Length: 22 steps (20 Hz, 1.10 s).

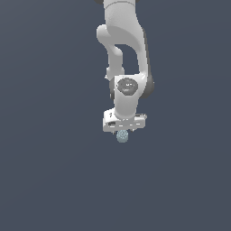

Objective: Pick up the object and move it to a goal position.

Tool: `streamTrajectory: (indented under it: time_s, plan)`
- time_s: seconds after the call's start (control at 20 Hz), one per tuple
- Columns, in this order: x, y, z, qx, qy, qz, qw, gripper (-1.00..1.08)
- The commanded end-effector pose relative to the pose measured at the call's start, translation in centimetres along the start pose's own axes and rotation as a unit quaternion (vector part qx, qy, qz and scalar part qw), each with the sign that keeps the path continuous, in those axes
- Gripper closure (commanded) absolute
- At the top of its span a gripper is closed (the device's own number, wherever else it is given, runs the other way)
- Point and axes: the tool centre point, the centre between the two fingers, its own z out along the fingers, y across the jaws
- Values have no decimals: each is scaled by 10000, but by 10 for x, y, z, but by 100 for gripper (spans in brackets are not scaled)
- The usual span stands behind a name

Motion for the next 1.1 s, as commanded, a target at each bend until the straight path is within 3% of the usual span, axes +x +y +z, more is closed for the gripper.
streamTrajectory:
  time_s: [0.0, 0.55, 0.6, 1.05]
  plan:
    - [-1, 0, 9, 0, -4, -2, 10000, -92]
    - [0, 0, 46, -1, 6, -8, 10000, -92]
    - [0, 0, 46, -1, 6, -8, 10000, 108]
    - [0, 0, 46, -1, 6, -8, 10000, 108]
